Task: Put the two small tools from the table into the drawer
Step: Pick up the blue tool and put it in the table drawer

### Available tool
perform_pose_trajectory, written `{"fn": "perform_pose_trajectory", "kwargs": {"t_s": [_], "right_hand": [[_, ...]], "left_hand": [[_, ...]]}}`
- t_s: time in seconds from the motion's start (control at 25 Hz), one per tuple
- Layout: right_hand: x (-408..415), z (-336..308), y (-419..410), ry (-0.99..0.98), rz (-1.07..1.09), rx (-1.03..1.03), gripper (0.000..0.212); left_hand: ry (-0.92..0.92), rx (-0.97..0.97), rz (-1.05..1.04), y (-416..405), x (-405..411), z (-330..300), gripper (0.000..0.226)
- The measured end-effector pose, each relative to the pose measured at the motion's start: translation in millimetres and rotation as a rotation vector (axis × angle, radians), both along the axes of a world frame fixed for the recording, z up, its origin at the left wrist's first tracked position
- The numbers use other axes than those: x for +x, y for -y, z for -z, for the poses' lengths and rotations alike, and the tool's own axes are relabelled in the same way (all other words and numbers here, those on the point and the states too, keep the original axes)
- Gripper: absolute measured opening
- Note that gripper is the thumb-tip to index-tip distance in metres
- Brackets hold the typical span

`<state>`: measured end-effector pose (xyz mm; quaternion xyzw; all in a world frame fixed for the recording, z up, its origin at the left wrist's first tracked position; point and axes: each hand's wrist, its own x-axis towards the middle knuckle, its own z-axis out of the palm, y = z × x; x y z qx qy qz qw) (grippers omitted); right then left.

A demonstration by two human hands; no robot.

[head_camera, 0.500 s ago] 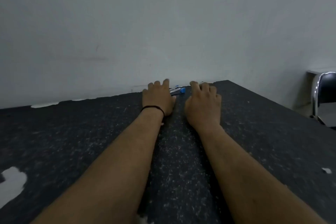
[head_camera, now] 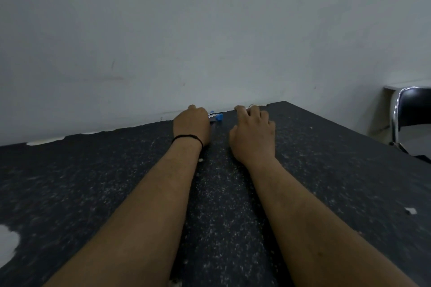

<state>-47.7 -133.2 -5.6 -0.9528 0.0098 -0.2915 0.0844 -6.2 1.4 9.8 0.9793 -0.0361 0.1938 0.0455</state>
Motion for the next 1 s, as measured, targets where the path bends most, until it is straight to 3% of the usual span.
{"fn": "perform_pose_trajectory", "kwargs": {"t_s": [0.16,0.36,0.6,0.72,0.84,1.0], "right_hand": [[-6,-4,-2,-0.001,0.034,-0.021,0.043],[-50,-20,-2,-0.022,0.049,-0.061,0.041],[-166,-30,10,-0.025,-0.028,0.138,0.051],[-221,-35,27,-0.111,-0.159,0.36,0.062],[-275,-35,48,-0.084,-0.263,0.546,0.052],[-325,-31,72,-0.002,-0.194,0.746,0.04]], "left_hand": [[0.031,-0.063,-0.066,-8,-44,4,0.019],[0.062,0.07,-0.055,-19,-123,-5,0.02],[0.027,-0.039,0.018,-15,-224,-6,0.016],[0.06,-0.132,0.117,6,-269,-3,0.018],[0.118,-0.176,0.256,29,-309,-2,0.019],[0.084,-0.213,0.408,60,-347,-6,0.022]]}}
